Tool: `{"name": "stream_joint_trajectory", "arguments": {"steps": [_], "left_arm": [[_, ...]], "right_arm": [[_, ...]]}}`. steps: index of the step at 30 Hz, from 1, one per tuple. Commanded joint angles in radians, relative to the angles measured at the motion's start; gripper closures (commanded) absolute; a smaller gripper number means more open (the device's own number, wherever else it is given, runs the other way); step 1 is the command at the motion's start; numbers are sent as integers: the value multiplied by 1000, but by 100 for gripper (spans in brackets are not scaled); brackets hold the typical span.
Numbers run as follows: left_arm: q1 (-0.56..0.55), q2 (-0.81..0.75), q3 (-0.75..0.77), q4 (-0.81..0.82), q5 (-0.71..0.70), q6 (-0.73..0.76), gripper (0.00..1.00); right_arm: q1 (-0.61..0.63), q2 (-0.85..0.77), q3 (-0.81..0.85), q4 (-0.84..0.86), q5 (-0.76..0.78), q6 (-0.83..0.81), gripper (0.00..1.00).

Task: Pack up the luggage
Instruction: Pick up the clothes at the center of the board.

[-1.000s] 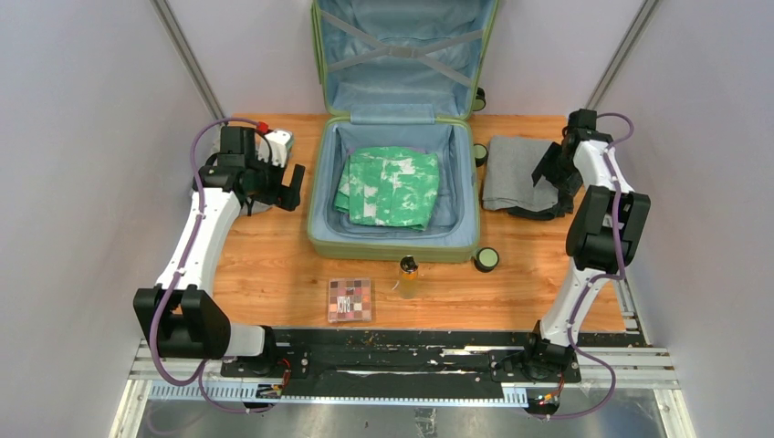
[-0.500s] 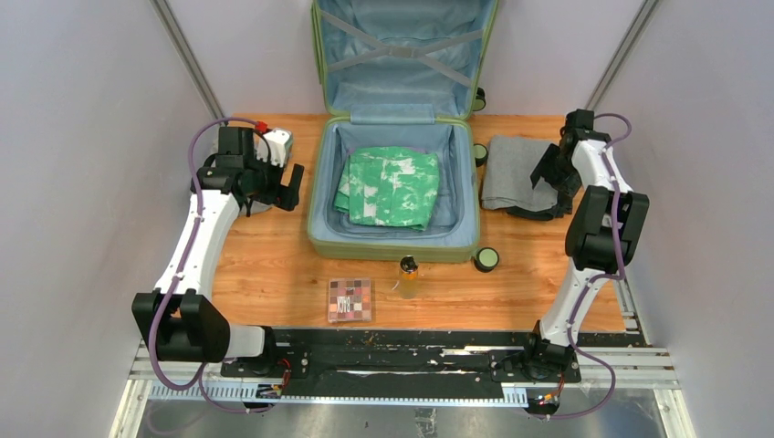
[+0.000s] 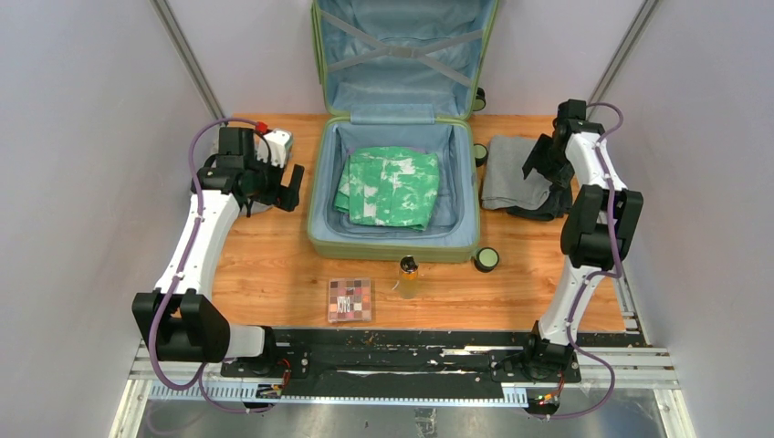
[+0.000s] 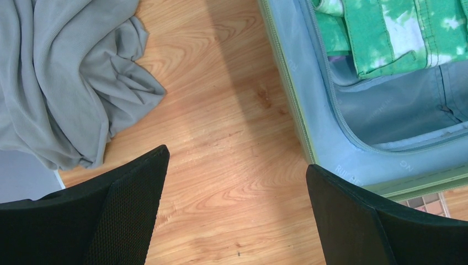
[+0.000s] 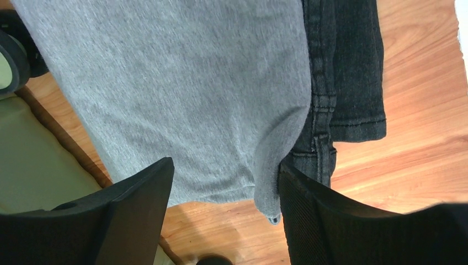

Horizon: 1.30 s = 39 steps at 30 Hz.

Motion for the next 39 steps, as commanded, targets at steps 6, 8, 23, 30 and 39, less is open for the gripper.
{"name": "stream_joint_trajectory", "arguments": {"steps": [6, 8, 23, 30, 39], "left_arm": [[6, -10, -32, 9, -1, 15, 0], [6, -6, -35, 10, 0, 14, 0], [6, -14, -33, 9, -1, 14, 0], [6, -19, -30, 8, 2, 10, 0], [6, -36, -28, 7, -10, 14, 0]], "right_arm": [[-20, 26, -8, -51, -14, 29, 28], [-37, 4, -68, -22, -28, 45, 29], [-144, -82, -289, 145, -173, 126, 35], [-210, -94, -399, 270, -341, 187, 42], [-224, -95, -363, 313, -452, 226, 70]]}}
